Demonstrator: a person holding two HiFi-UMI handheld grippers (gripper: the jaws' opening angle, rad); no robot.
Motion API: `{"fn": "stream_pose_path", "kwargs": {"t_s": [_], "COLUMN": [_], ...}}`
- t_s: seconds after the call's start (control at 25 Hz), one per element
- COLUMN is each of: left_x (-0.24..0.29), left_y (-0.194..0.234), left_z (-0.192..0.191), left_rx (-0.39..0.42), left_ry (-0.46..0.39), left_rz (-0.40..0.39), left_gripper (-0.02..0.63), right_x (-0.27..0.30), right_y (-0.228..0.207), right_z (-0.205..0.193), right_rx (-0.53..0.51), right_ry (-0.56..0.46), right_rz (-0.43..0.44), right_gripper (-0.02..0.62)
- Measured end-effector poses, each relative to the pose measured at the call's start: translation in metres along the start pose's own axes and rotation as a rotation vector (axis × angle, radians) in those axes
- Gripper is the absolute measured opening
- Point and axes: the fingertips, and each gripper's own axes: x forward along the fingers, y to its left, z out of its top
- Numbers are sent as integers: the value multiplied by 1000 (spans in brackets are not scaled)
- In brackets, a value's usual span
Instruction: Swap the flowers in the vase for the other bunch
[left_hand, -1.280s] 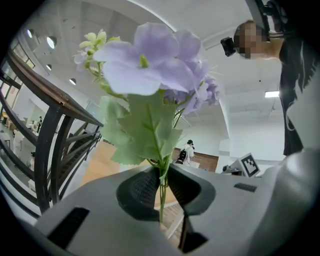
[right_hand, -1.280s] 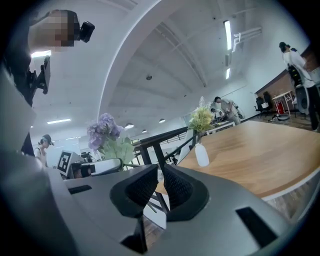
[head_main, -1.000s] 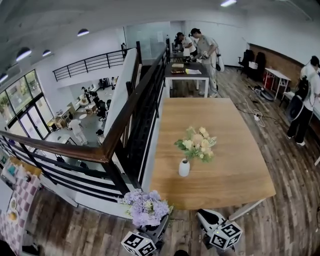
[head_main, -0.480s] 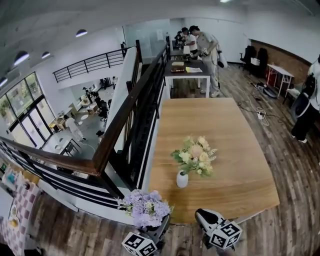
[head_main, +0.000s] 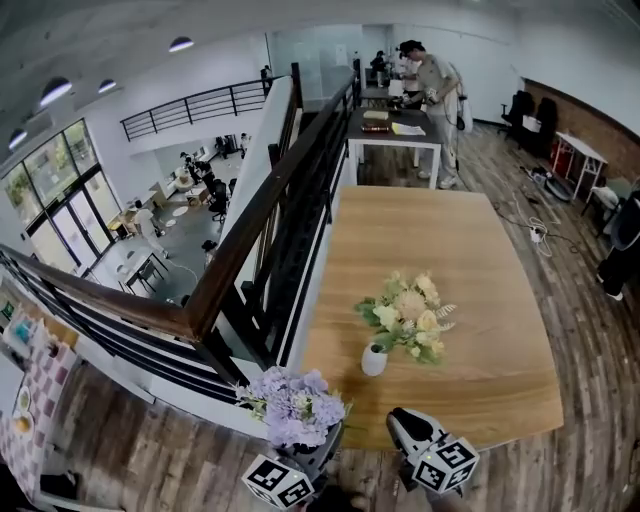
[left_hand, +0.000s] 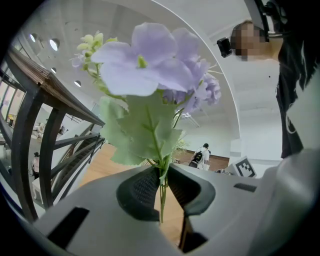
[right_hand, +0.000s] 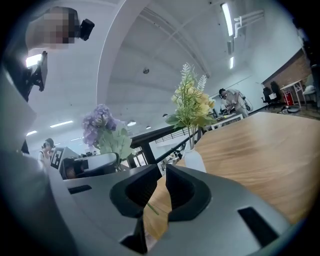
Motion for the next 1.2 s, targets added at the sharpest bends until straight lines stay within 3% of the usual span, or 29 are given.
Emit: {"fn": "stream_pose_path", "kwargs": {"t_s": [0.32, 0.72, 0.84, 1.2], "left_x": [13, 44, 50, 60], "left_y": [29, 45, 50, 56], "left_z": [7, 19, 18, 21], "left_rx": [2, 0, -2, 1], "left_ry": [-6, -5, 0, 27], "left_rz": [3, -57, -71, -93], "left_gripper": [57, 57, 58, 57], "right_x": [37, 71, 77, 96], "right_y": [-23, -58, -67, -82], "right_z": [20, 47, 47, 58], "right_rx": [-11, -7, 15, 39], "right_ry": [-31, -78, -84, -117], "right_rz": [-58, -148, -163, -217], "right_gripper": [58, 61, 106, 122]}}
